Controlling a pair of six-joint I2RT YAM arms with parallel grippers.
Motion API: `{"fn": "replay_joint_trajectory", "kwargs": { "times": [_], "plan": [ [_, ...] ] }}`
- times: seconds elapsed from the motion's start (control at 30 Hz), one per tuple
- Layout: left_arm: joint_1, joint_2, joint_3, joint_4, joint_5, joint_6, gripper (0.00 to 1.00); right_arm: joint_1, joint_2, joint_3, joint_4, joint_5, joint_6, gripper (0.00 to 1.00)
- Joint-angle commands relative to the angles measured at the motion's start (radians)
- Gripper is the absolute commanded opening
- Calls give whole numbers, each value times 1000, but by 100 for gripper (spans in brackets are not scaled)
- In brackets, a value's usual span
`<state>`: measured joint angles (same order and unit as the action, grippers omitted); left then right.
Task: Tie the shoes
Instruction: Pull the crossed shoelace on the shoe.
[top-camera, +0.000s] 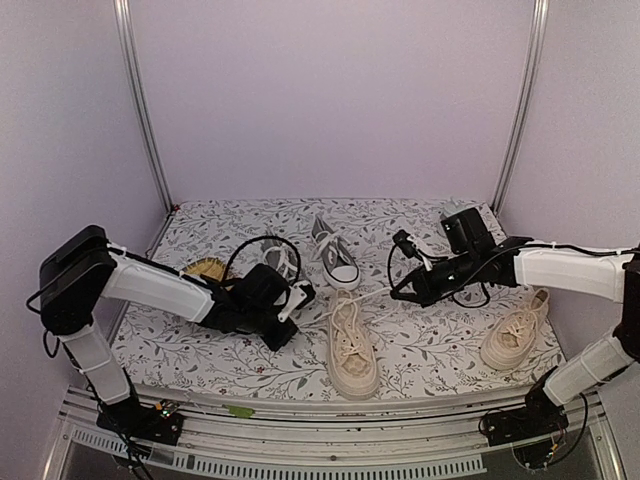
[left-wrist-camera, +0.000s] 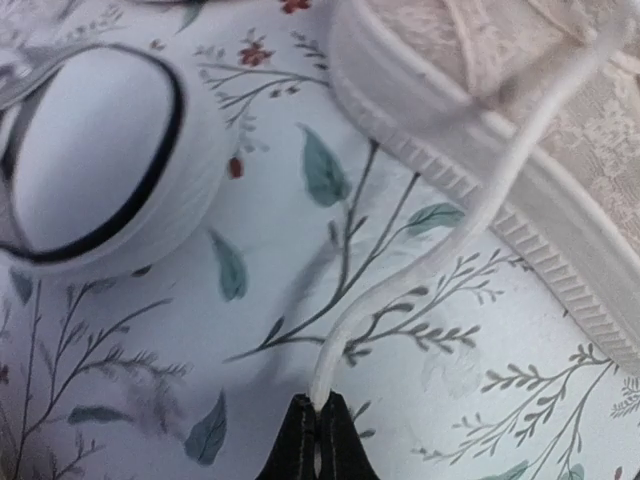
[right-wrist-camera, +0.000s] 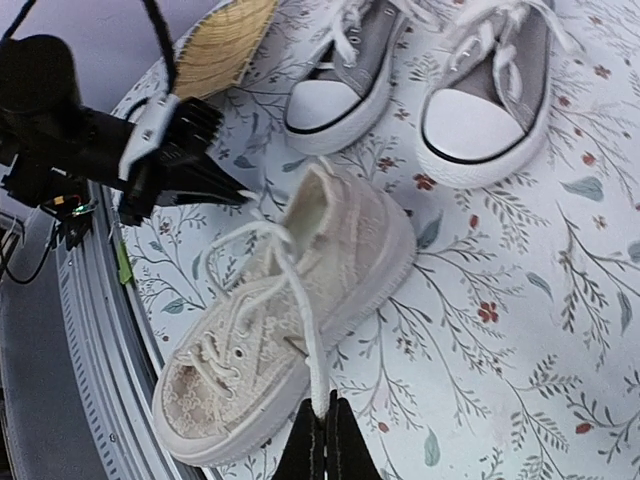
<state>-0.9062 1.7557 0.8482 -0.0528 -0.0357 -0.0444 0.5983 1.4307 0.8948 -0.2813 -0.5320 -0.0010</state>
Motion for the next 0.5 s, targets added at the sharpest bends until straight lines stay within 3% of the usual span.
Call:
{"fn": "replay_joint_trajectory", "kwargs": {
  "times": [0.0,0.23,0.47],
  "plan": [
    [28,-201,-126,-37,-109,-298,0,-116,-79,-107,2,52,134,0],
    [29,-568,-353,-33,-130,-631,0,-193,-218,-237,3,125,288,0],
    [24,-745,-427,-81,-148,-681,0,-240,-307,-315,-21,167,375,0]
  ]
}}
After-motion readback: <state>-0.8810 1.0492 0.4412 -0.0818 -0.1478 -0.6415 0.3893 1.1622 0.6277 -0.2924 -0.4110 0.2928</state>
